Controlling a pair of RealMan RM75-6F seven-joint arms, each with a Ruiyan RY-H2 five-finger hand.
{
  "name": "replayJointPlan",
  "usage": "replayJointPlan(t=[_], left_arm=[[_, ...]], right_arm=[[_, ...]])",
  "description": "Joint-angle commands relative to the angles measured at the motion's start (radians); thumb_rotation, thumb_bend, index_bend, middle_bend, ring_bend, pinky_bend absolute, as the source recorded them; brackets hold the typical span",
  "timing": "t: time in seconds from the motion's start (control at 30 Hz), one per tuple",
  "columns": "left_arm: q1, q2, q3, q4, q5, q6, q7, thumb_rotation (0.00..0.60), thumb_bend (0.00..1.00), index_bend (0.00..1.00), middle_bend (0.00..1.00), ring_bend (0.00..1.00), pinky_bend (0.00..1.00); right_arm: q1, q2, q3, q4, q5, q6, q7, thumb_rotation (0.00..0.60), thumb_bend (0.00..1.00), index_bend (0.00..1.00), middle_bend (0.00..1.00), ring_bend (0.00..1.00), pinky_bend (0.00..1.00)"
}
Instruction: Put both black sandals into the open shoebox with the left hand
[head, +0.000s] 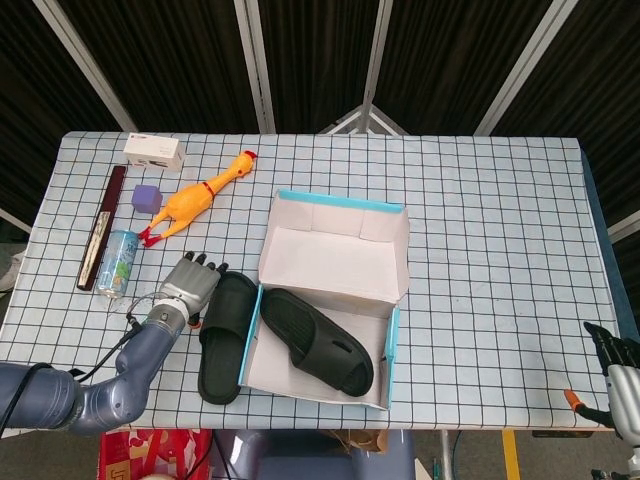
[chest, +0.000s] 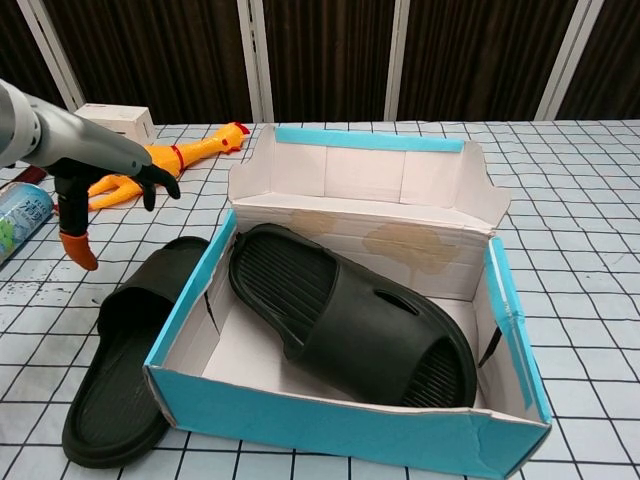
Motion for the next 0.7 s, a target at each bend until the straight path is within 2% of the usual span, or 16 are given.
replayJointPlan(t=[0.03, 0.3, 0.7], left_arm=[[0.033, -0.032, 0.011, 0.038, 0.079, -0.009, -0.033, 0.596, 0.17, 0.03, 0.15, 0.06, 0.08], [0.069, -0.08, 0.021, 0.09, 0.183, -0.039, -0.075, 0.598, 0.17, 0.03, 0.15, 0.06, 0.07], [0.091, -0.101, 0.034, 0.096, 0.251, -0.07, -0.117, 0.596, 0.17, 0.03, 0.15, 0.06, 0.07]], right_arm=[[0.001, 0.0, 0.0, 0.0, 0.002, -0.002, 0.0, 0.6, 0.25, 0.09, 0.12, 0.14, 0.09], [0.003, 0.002, -0.001, -0.002, 0.005, -0.008, -0.002, 0.6, 0.25, 0.09, 0.12, 0.14, 0.09], [-0.001, 0.005, -0.002, -0.001, 0.0, -0.002, 0.009, 0.6, 0.25, 0.09, 0.12, 0.14, 0.09]])
